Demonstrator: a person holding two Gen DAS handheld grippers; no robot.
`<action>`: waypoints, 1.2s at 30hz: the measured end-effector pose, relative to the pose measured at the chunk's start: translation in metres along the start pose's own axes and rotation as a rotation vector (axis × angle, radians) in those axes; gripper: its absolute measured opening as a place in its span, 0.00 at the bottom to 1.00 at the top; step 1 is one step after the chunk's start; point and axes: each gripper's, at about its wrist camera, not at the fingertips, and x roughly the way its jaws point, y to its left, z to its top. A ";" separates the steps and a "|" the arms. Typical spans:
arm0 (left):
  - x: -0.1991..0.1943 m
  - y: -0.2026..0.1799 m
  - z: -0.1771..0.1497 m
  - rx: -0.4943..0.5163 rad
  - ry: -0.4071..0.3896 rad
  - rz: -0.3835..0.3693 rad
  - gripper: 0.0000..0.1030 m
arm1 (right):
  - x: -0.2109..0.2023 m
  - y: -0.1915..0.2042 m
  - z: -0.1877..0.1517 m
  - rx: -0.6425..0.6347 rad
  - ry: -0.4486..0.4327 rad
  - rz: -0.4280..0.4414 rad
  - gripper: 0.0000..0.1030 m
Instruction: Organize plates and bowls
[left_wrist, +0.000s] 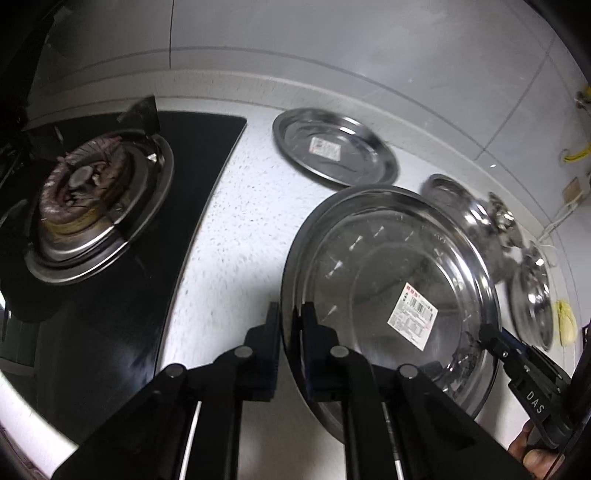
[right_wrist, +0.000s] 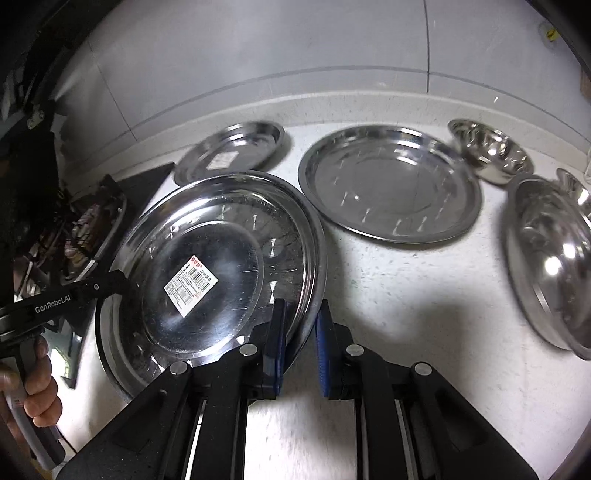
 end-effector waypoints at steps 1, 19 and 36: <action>-0.010 -0.002 -0.003 0.001 -0.005 -0.004 0.09 | -0.010 -0.001 -0.001 0.000 -0.004 0.008 0.13; -0.121 -0.032 -0.134 -0.026 0.118 -0.042 0.10 | -0.148 -0.031 -0.076 -0.032 0.042 0.078 0.13; -0.068 -0.010 -0.105 0.175 0.219 -0.194 0.11 | -0.106 -0.016 -0.094 0.117 0.156 -0.080 0.13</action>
